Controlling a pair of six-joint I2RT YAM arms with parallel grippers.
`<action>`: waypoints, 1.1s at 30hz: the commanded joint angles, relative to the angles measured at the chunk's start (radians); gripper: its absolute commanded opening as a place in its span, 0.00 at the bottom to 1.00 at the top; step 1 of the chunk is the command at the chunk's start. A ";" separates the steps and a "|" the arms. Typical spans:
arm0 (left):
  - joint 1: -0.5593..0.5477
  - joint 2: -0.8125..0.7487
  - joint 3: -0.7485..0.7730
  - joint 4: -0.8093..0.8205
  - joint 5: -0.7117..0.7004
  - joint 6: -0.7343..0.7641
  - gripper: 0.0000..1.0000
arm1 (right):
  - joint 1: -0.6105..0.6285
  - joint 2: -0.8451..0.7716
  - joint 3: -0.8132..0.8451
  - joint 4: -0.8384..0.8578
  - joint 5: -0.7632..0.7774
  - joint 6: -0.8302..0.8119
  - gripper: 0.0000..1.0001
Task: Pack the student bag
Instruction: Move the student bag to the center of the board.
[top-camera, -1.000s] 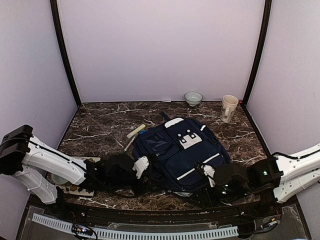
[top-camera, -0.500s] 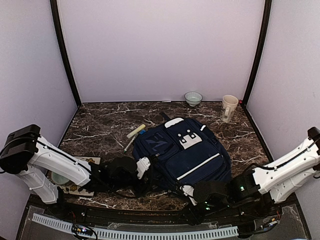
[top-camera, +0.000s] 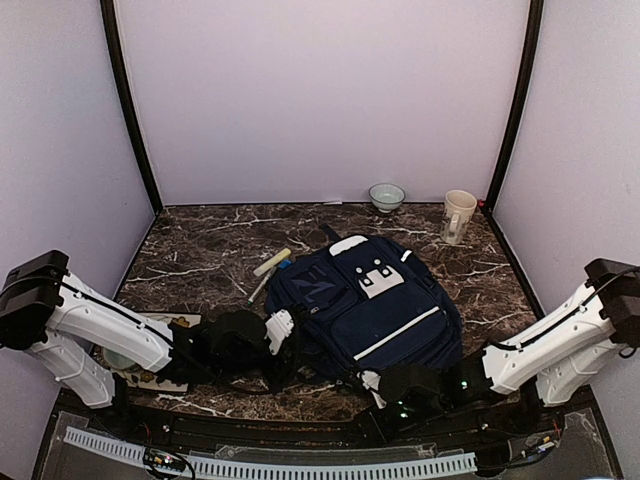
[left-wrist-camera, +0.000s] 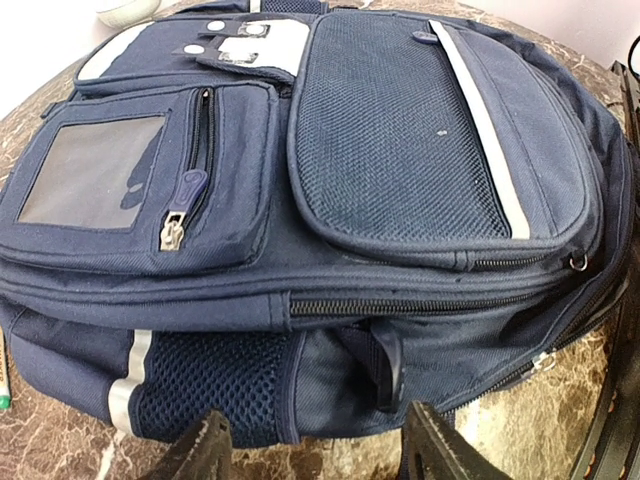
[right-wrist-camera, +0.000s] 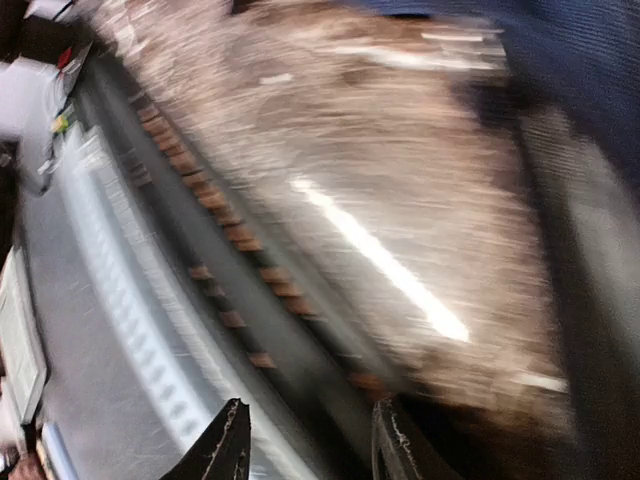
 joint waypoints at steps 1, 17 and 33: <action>0.002 -0.047 -0.026 0.005 0.007 0.011 0.61 | -0.047 -0.074 -0.084 -0.138 0.108 0.069 0.43; -0.008 0.002 -0.039 0.156 0.094 0.161 0.64 | -0.437 -0.564 -0.320 -0.235 0.367 -0.007 0.49; -0.011 0.238 0.200 0.104 0.235 0.527 0.64 | -0.581 -0.556 -0.273 -0.220 0.145 -0.175 0.56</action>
